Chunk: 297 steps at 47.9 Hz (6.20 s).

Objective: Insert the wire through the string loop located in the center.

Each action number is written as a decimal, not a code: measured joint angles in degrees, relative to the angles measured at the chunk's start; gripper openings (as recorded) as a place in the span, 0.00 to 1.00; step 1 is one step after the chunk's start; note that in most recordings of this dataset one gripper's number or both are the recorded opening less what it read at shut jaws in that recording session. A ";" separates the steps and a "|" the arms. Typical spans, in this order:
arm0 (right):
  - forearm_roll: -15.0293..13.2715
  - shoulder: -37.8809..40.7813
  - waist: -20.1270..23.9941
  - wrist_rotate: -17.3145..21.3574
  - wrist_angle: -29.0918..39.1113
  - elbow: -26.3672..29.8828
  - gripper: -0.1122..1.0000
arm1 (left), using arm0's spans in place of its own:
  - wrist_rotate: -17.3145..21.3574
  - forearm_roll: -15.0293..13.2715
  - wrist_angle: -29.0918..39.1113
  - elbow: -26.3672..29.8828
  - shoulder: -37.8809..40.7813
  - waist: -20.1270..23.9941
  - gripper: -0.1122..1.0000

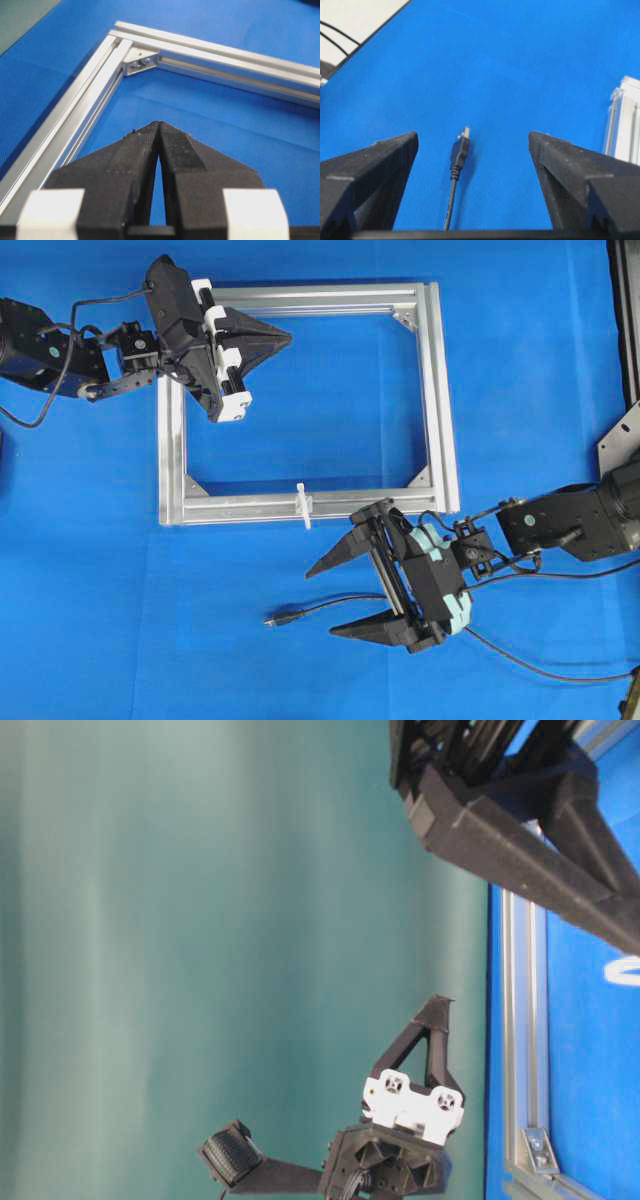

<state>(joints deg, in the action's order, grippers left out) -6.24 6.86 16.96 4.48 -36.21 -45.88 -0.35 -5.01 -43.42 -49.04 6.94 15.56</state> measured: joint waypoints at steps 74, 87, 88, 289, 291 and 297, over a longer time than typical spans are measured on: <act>7.73 13.27 0.62 0.44 5.89 5.98 0.80 | 0.00 0.00 0.09 -0.79 -0.09 -0.09 0.10; 7.82 13.27 0.62 0.26 6.06 5.98 0.65 | 0.00 0.00 0.09 -0.79 -0.09 0.00 0.10; 7.73 13.27 0.62 0.18 6.06 5.98 0.59 | 0.00 0.00 0.09 -0.79 -0.09 0.00 0.10; 7.82 -12.30 0.97 0.26 25.58 -3.60 0.07 | -0.09 0.00 0.09 -1.49 -0.26 0.00 0.10; 7.82 -12.22 0.97 0.26 25.58 -3.69 0.07 | -0.09 0.00 0.09 -1.49 -0.26 -0.09 0.10; 7.82 -12.30 0.26 0.18 25.49 -3.87 0.07 | 0.00 -0.09 0.18 -1.49 -0.26 -0.09 0.10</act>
<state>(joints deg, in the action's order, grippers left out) 1.58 -5.45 17.23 4.66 -10.72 -49.75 -0.35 -5.10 -43.24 -50.54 6.68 15.47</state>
